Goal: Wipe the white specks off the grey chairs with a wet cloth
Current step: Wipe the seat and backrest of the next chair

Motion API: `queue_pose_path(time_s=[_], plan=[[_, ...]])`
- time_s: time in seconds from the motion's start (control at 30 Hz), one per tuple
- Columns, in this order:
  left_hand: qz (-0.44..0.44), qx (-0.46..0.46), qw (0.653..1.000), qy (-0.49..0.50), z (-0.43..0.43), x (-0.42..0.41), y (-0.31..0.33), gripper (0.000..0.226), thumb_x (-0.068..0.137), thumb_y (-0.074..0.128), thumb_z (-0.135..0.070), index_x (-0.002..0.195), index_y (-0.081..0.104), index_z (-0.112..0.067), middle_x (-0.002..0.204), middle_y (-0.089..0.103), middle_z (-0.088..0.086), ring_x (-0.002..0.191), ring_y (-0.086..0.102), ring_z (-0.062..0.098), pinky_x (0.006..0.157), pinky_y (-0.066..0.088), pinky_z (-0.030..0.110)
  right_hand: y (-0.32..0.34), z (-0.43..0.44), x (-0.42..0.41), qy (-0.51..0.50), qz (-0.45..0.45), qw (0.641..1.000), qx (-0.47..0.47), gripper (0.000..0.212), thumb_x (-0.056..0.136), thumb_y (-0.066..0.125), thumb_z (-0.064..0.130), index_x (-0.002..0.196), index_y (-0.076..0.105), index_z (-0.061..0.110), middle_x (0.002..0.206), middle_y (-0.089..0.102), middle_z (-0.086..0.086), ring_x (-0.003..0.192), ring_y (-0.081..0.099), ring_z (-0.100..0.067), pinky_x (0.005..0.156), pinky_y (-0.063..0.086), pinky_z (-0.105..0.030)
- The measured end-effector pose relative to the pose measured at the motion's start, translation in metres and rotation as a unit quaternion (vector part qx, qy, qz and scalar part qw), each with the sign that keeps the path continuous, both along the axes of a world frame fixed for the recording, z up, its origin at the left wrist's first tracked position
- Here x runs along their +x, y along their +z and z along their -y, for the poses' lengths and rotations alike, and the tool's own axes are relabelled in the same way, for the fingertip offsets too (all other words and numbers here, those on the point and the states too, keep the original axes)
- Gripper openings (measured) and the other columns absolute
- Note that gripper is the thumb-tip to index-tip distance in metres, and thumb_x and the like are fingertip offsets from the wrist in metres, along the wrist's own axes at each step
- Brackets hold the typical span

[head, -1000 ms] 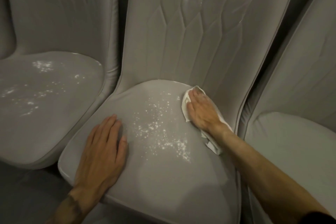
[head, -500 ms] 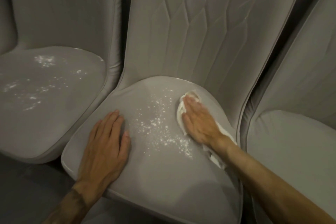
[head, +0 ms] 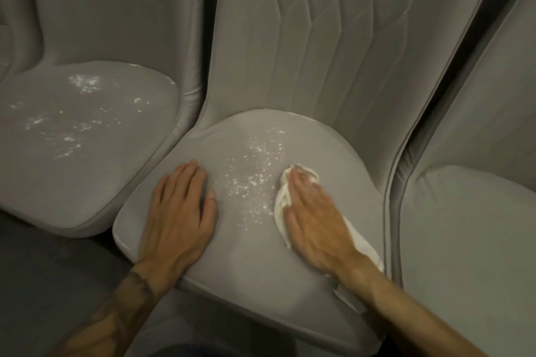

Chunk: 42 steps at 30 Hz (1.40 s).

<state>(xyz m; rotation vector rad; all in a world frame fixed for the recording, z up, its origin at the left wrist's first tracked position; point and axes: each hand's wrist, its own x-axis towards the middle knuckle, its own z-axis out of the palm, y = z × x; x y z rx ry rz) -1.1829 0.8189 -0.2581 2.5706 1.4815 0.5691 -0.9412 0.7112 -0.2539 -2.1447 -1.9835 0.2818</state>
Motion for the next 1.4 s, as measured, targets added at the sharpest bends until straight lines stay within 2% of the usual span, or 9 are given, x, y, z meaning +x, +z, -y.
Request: queue_pose_path(time_s=[0.1, 0.27, 0.47, 0.7, 0.77, 1.03, 1.17, 1.27, 1.4], plan=[[-0.011, -0.006, 1.0, -0.003, 0.002, 0.0, 0.005, 0.061, 0.103, 0.03, -0.042, 0.148, 0.052, -0.007, 0.159, 0.046, 0.016, 0.146, 0.043, 0.034, 0.123, 0.03, 0.054, 0.009, 0.008, 0.006, 0.028, -0.005, 0.999, -0.014, 0.067, 0.105, 0.005, 0.048, 0.167, 0.001, 0.021, 0.174, -0.004, 0.005, 0.161, -0.006, -0.008, 0.131, -0.004, -0.028], [-0.04, 0.002, 0.999, 0.01, -0.014, -0.021, 0.018, 0.067, 0.102, 0.029, -0.052, 0.15, 0.052, -0.012, 0.161, 0.044, 0.016, 0.147, 0.04, 0.036, 0.121, 0.03, 0.054, 0.019, 0.027, 0.063, -0.105, 0.051, 0.993, -0.01, 0.063, 0.107, 0.012, 0.031, 0.161, 0.026, 0.002, 0.172, 0.018, -0.013, 0.161, 0.013, -0.024, 0.132, 0.01, -0.04], [-0.085, -0.047, 0.994, 0.046, -0.042, -0.036, 0.013, 0.075, 0.098, 0.019, -0.062, 0.158, 0.041, -0.023, 0.166, 0.035, 0.008, 0.154, 0.028, 0.032, 0.125, 0.016, 0.061, 0.0, 0.01, -0.02, -0.025, 0.0, 1.0, 0.001, 0.07, 0.103, -0.002, 0.048, 0.166, -0.005, 0.017, 0.173, -0.013, 0.004, 0.16, -0.013, -0.01, 0.132, -0.005, -0.033], [-0.081, -0.033, 0.994, 0.065, -0.044, -0.037, 0.003, 0.07, 0.1, 0.022, -0.062, 0.158, 0.04, -0.027, 0.165, 0.038, 0.006, 0.154, 0.029, 0.03, 0.126, 0.015, 0.062, 0.017, 0.032, 0.055, -0.108, 0.042, 0.993, 0.003, 0.077, 0.1, 0.007, 0.043, 0.16, 0.03, 0.001, 0.171, 0.022, -0.013, 0.16, 0.019, -0.026, 0.132, 0.014, -0.043], [-0.084, -0.032, 0.993, 0.07, -0.042, -0.035, 0.004, 0.07, 0.1, 0.023, -0.061, 0.158, 0.041, -0.026, 0.165, 0.038, 0.006, 0.154, 0.029, 0.03, 0.126, 0.015, 0.061, 0.018, 0.022, 0.045, -0.134, 0.061, 0.989, -0.02, 0.082, 0.096, -0.003, 0.043, 0.163, 0.02, 0.001, 0.172, 0.014, -0.015, 0.161, 0.012, -0.027, 0.132, 0.009, -0.042], [-0.09, -0.038, 0.993, 0.07, -0.043, -0.035, 0.004, 0.073, 0.1, 0.02, -0.061, 0.161, 0.037, -0.025, 0.168, 0.032, 0.006, 0.157, 0.025, 0.029, 0.128, 0.011, 0.059, 0.01, 0.018, -0.007, 0.026, -0.018, 0.999, -0.011, 0.065, 0.108, 0.009, 0.046, 0.167, 0.004, 0.019, 0.175, -0.001, 0.006, 0.161, -0.003, -0.006, 0.133, 0.0, -0.031], [-0.102, -0.035, 0.991, 0.084, -0.042, -0.034, 0.007, 0.07, 0.1, 0.022, -0.058, 0.16, 0.038, -0.026, 0.168, 0.034, 0.005, 0.156, 0.026, 0.028, 0.128, 0.013, 0.057, 0.016, 0.02, 0.024, -0.097, 0.004, 0.995, -0.031, 0.065, 0.107, 0.002, 0.039, 0.165, 0.008, 0.011, 0.174, -0.002, -0.002, 0.162, 0.001, -0.018, 0.133, 0.005, -0.039], [-0.112, -0.035, 0.99, 0.083, -0.042, -0.034, 0.008, 0.069, 0.101, 0.022, -0.057, 0.161, 0.037, -0.025, 0.169, 0.032, 0.004, 0.157, 0.025, 0.026, 0.128, 0.013, 0.057, 0.008, 0.009, -0.04, -0.013, 0.041, 0.997, -0.058, 0.074, 0.096, -0.019, 0.037, 0.163, -0.012, 0.006, 0.17, -0.024, -0.013, 0.159, -0.02, -0.031, 0.131, -0.006, -0.047], [-0.111, -0.044, 0.99, 0.079, -0.042, -0.034, 0.009, 0.07, 0.101, 0.02, -0.057, 0.162, 0.034, -0.025, 0.17, 0.029, 0.003, 0.158, 0.021, 0.025, 0.128, 0.011, 0.056, 0.011, 0.004, -0.071, 0.076, -0.019, 0.997, -0.029, 0.067, 0.104, 0.002, 0.047, 0.166, -0.003, 0.024, 0.174, -0.008, 0.006, 0.16, -0.01, -0.008, 0.129, -0.008, -0.032]])
